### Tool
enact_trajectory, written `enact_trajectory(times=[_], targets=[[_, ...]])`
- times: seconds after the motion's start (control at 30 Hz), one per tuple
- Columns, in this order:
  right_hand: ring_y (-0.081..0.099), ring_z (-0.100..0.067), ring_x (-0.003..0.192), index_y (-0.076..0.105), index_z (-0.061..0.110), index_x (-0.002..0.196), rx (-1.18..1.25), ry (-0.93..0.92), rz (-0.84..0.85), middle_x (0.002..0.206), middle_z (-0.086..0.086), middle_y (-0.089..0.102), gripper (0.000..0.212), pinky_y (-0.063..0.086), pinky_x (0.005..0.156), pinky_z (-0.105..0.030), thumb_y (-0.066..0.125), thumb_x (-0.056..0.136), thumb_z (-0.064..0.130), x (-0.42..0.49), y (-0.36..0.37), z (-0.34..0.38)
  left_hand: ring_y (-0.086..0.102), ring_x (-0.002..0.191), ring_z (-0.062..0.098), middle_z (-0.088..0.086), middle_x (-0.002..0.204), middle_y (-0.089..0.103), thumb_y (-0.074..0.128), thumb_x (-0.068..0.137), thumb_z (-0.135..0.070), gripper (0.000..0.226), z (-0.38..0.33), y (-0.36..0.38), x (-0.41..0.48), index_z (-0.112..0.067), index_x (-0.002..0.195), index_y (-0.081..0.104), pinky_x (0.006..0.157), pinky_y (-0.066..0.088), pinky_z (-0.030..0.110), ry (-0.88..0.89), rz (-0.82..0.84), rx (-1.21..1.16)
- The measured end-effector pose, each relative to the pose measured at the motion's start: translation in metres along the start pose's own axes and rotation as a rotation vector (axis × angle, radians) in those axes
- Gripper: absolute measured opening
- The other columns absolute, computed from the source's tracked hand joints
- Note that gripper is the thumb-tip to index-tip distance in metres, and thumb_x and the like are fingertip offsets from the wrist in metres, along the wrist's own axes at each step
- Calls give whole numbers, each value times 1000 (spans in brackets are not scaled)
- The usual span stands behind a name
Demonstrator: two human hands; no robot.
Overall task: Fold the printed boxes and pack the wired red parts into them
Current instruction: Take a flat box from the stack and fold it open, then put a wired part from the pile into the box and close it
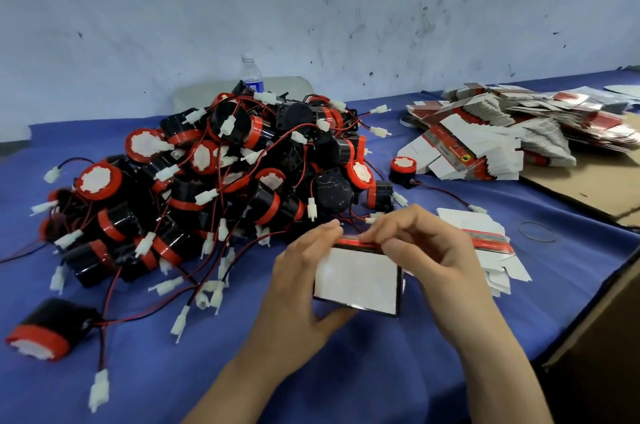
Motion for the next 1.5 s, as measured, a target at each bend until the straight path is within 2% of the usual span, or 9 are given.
enact_trajectory(times=[0.17,0.33,0.6,0.7,0.8,0.93,1.1,1.3,1.5], targets=[[64,-25,63,65,18,75,-246,71,-15,68,-12,66,9,49,66,-40,65,82,13,-6,0,-17,19,145,13,-9,147,39,36,73,8,79,12,-5,5,-40,133,49,111,27,46,-58,-17,235],[52,5,98,66,31,96,-641,39,224,127,22,48,24,35,75,-4,71,83,11,-16,23,-19,18,146,25,6,154,31,61,83,2,59,39,-26,4,-27,134,53,112,19,49,-458,-344,382],[37,17,101,43,46,123,-868,75,323,87,24,51,50,5,100,3,66,86,22,-25,31,-10,48,85,14,-6,102,48,65,90,-15,26,47,-41,-1,-21,108,47,89,46,51,-572,-531,169],[43,11,106,59,37,111,-987,-51,376,85,24,53,40,-15,113,-21,70,81,14,-26,45,-10,46,94,18,-2,115,42,68,89,-28,51,52,-44,-2,-22,135,48,83,44,37,-627,-467,218],[62,-12,103,67,24,81,-1144,-263,259,77,18,64,38,13,116,-56,85,56,3,-29,54,-16,48,88,17,1,109,44,63,92,-31,43,56,-47,-2,-10,130,58,75,38,25,-641,-485,258],[49,-16,126,62,24,70,-1226,-334,223,71,14,68,42,10,109,-54,83,46,-3,-33,59,-32,43,72,17,8,88,49,51,99,-15,26,55,-54,-2,4,93,68,66,26,15,-587,-617,257],[39,-18,135,69,15,81,-952,-495,-38,108,4,68,7,8,117,-52,62,81,14,-39,53,-28,41,56,3,-12,66,47,40,103,-16,22,31,-59,4,-16,82,46,52,28,16,-354,-782,-41],[59,5,107,54,23,128,-378,-261,-246,114,18,65,57,44,85,-7,66,75,39,-51,55,-17,55,121,18,-2,134,51,46,100,-28,10,-18,-22,-2,-23,107,41,92,49,28,124,-409,-387],[66,-1,85,62,42,113,177,-168,-368,96,11,71,46,51,71,-13,64,70,24,-47,54,-14,39,137,15,-14,154,27,44,99,-34,27,-30,-6,-8,-23,124,42,102,42,33,259,-206,-152]])
Point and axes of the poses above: each hand's wrist, its own x-axis towards the middle knuckle, its own y-axis out of the palm, z = x × y, the point moved 3 cm from there along x, towards the middle knuckle
